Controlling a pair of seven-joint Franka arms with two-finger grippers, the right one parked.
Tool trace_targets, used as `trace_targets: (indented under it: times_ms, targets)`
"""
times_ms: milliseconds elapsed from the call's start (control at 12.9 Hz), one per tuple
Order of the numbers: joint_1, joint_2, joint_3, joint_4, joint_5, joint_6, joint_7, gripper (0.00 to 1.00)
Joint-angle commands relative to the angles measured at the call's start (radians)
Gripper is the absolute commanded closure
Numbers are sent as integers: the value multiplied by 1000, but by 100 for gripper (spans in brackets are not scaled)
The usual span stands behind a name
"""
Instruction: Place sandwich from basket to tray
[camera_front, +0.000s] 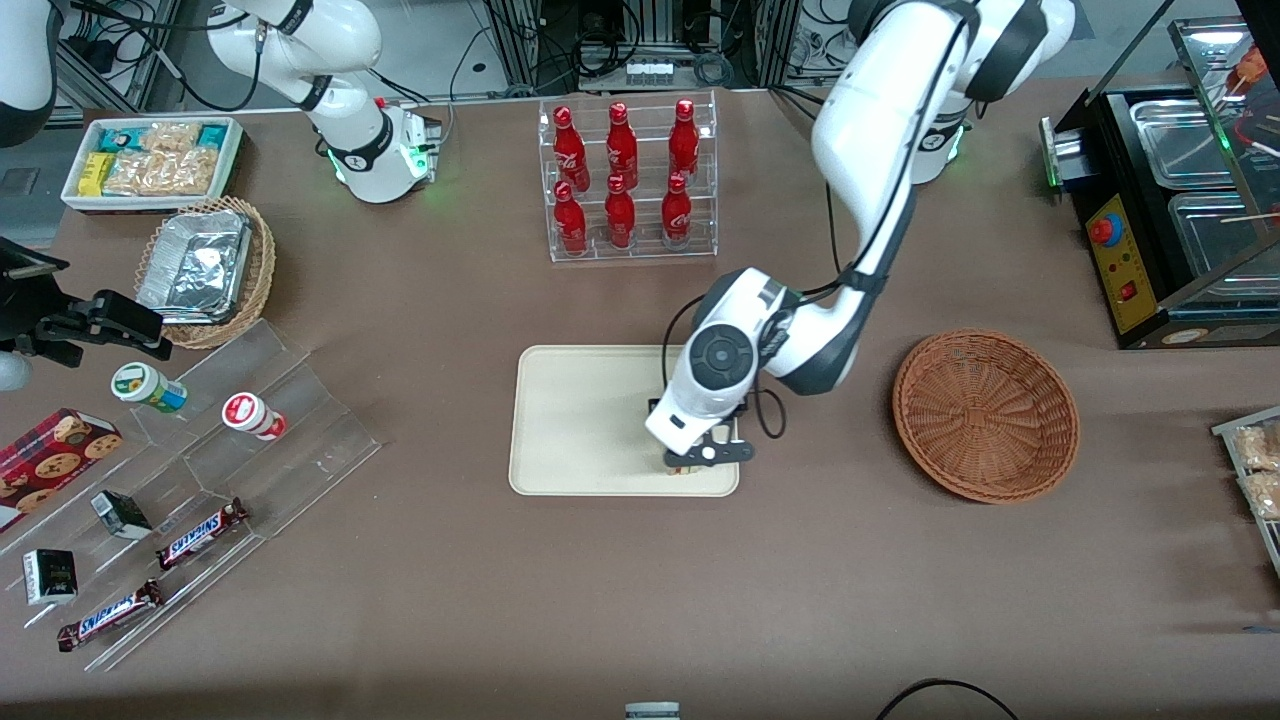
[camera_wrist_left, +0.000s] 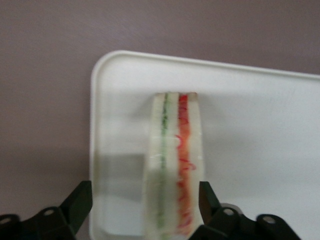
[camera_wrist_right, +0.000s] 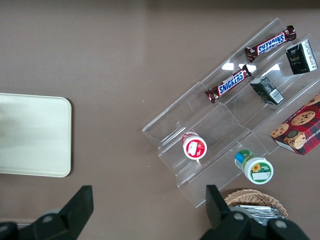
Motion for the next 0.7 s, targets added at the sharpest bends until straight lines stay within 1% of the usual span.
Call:
trace_targets:
  times_ms: [0,78,233,388,543,621]
  targets:
    - [75,-136,-1,-25,0,-124,-8,0]
    - [112,-175,4,-25,3,-171,-5,0]
    - [156,-238,50,-28,57,-209,-2,0]
    - [198,-300,91,-42,68,-253,1,0]
    - [242,-412,114,-135,66,-243,21,0]
    - [259,-467,116,-175,68,-250,62,0]
